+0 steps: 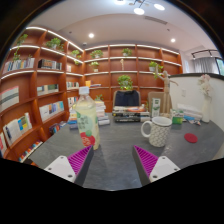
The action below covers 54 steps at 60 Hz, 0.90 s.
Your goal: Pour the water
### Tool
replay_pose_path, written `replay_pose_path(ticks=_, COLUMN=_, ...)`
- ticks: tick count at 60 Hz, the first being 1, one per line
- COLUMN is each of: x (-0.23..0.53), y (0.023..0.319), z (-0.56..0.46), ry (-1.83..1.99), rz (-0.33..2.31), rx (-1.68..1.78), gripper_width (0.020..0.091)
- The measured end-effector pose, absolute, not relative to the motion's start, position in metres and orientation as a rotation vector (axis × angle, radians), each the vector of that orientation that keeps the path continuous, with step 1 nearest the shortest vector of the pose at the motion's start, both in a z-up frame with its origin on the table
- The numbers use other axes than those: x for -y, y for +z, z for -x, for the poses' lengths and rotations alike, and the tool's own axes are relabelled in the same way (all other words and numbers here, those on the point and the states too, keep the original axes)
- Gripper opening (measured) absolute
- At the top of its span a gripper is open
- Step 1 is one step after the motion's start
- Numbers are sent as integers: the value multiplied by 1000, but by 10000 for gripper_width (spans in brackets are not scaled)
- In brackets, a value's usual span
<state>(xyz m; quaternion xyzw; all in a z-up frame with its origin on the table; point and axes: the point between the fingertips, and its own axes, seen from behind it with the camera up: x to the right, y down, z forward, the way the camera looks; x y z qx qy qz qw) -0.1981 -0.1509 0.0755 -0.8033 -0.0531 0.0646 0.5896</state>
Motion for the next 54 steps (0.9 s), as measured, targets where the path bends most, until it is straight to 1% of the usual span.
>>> replay_pose_path(ticks=7, x=139, y=77, z=221, ry=195, rz=1869, rx=160, gripper_width=784)
replay_pose_path(ticks=8, x=141, y=87, z=211, ry=195, rz=1869, rx=163, gripper_width=784)
replay_pose_path(ticks=15, x=102, y=80, z=268, ry=209, rz=1829, rx=156, gripper_width=784)
replay_pose_path(ticks=18, x=90, y=83, z=296, ry=214, rz=1807, rx=153, gripper_width=784)
replay_pose_path(ticks=30, x=50, y=104, z=314, ry=226, rz=1751, rx=141, gripper_width=783)
replay_pose_path(ticks=36, x=38, y=103, z=320, ry=240, rz=1765, rx=148, gripper_width=763)
replay_pose_path(ticks=38, x=36, y=101, z=322, ry=245, rz=1774, rx=153, gripper_width=743)
replay_pose_path(ticks=39, x=34, y=100, z=321, ry=239, rz=1779, rx=151, gripper_width=720)
replay_pose_path(ticks=42, x=29, y=99, z=314, ry=205, rz=1786, rx=128, gripper_width=595)
replay_pose_path(ticks=44, x=28, y=98, z=310, ry=179, rz=1786, rx=122, gripper_width=497)
replay_pose_path(ticks=46, x=29, y=98, z=311, ry=173, rz=1783, rx=137, gripper_width=488)
replay_pose_path(ticks=53, x=29, y=97, z=310, ry=170, rz=1787, rx=147, gripper_width=404)
replay_pose_path(ticks=54, x=29, y=97, z=310, ry=171, rz=1787, rx=144, gripper_width=402)
